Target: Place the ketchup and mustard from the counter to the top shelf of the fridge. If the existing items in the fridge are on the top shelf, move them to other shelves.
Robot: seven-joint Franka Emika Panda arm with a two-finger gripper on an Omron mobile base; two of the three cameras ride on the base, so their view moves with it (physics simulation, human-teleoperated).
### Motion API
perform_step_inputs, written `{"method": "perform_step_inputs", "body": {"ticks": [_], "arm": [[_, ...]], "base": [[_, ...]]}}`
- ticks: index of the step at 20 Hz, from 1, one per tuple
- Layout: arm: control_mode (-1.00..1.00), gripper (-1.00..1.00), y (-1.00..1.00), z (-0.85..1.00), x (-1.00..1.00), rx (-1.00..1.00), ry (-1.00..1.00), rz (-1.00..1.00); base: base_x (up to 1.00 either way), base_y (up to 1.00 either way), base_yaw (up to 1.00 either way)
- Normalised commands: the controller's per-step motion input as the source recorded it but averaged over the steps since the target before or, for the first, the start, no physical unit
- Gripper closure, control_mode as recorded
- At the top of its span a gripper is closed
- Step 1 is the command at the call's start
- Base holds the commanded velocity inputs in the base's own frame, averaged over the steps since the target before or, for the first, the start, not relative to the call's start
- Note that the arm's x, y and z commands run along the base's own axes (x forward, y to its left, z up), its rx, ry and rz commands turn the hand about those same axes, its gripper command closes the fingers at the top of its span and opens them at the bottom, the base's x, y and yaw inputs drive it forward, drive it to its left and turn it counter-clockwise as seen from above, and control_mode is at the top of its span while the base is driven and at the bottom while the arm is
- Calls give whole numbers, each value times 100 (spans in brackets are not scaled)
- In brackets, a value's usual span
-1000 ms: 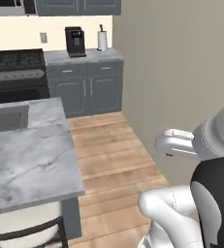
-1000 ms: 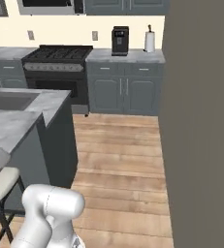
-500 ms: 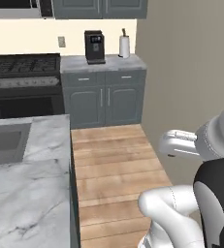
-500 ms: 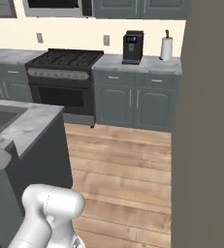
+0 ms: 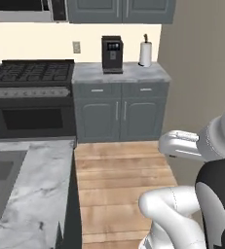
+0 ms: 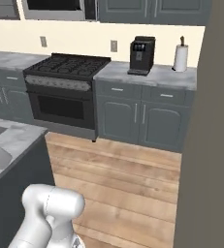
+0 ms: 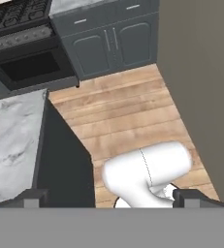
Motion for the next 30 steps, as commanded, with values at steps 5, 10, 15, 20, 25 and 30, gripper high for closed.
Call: {"method": "perform_step_inputs", "body": {"ticks": [5, 10, 15, 20, 25, 30], "arm": [[100, -100, 0, 0, 0, 0, 0, 0], [100, -100, 0, 0, 0, 0, 0, 0], [100, -100, 0, 0, 0, 0, 0, 0], [100, -100, 0, 0, 0, 0, 0, 0], [100, -100, 0, 0, 0, 0, 0, 0], [100, -100, 0, 0, 0, 0, 0, 0]], "base": [[100, -39, 23], [100, -36, 21], [100, -35, 21], [100, -25, 24], [100, 0, 47], [100, -1, 57]]}}
